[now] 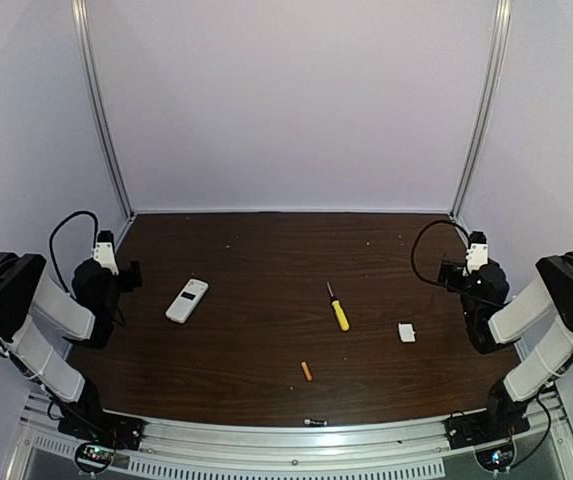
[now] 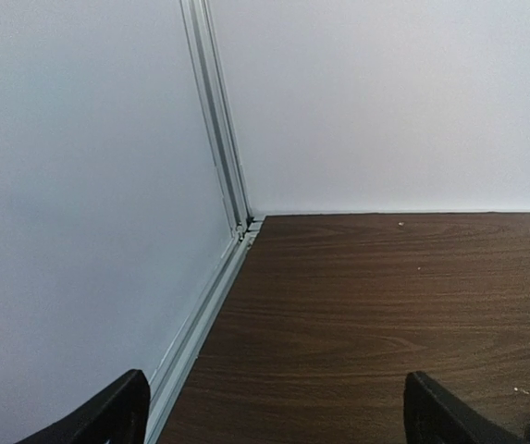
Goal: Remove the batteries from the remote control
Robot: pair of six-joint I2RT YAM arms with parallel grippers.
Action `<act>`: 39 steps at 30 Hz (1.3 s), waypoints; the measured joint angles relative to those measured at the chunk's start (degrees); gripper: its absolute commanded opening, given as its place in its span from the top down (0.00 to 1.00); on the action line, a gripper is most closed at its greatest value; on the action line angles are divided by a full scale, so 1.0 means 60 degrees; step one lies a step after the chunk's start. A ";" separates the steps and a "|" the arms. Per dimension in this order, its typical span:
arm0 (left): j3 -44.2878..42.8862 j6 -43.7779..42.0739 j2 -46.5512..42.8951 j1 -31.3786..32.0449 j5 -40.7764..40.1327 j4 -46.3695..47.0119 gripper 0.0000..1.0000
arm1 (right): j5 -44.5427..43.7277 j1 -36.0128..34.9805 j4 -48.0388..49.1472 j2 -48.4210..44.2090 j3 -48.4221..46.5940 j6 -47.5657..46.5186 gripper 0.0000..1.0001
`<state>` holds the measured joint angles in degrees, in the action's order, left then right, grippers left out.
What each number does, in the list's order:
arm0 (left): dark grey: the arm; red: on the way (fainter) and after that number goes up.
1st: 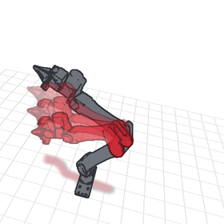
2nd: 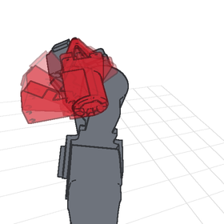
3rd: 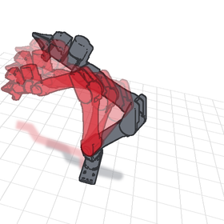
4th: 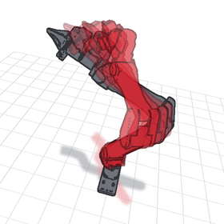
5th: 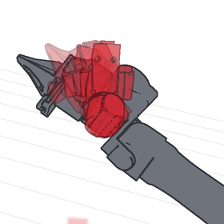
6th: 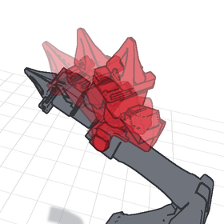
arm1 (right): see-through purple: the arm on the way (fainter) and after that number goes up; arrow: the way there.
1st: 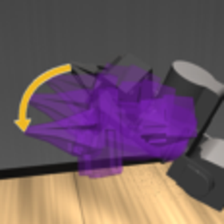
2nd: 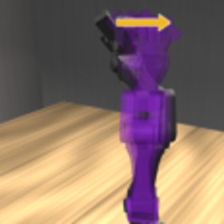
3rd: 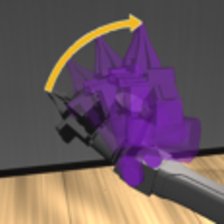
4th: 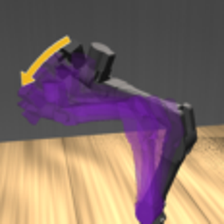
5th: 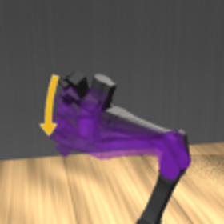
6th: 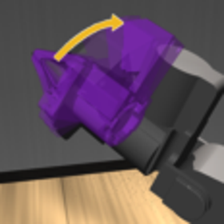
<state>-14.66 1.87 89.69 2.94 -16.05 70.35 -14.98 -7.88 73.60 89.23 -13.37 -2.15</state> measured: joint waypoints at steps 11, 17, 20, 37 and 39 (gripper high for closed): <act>0.0000 0.0000 0.0000 0.0000 0.0000 0.0018 0.03 | 0.0000 0.0000 -0.0018 0.0000 0.0000 0.0000 0.00; 0.0000 0.0000 0.0000 0.0000 0.0000 0.0018 0.03 | 0.0000 0.0000 -0.0022 0.0000 0.0000 0.0004 0.00; 0.0000 0.0000 0.0000 0.0000 0.0000 0.0018 0.03 | 0.0000 0.0000 -0.0029 0.0000 0.0000 0.0004 0.00; 0.0000 0.0000 0.0000 0.0000 0.0000 0.0018 0.03 | 0.0004 0.0004 -0.0127 0.0000 -0.0036 0.0040 0.00; 0.0000 0.0000 0.0000 0.0000 0.0000 0.0018 0.03 | 0.0004 0.0004 -0.0127 0.0000 -0.0036 0.0047 0.00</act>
<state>-14.66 1.87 89.69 2.94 -16.05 70.46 -14.96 -7.86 72.84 89.23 -13.58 -1.87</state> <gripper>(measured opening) 0.975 0.996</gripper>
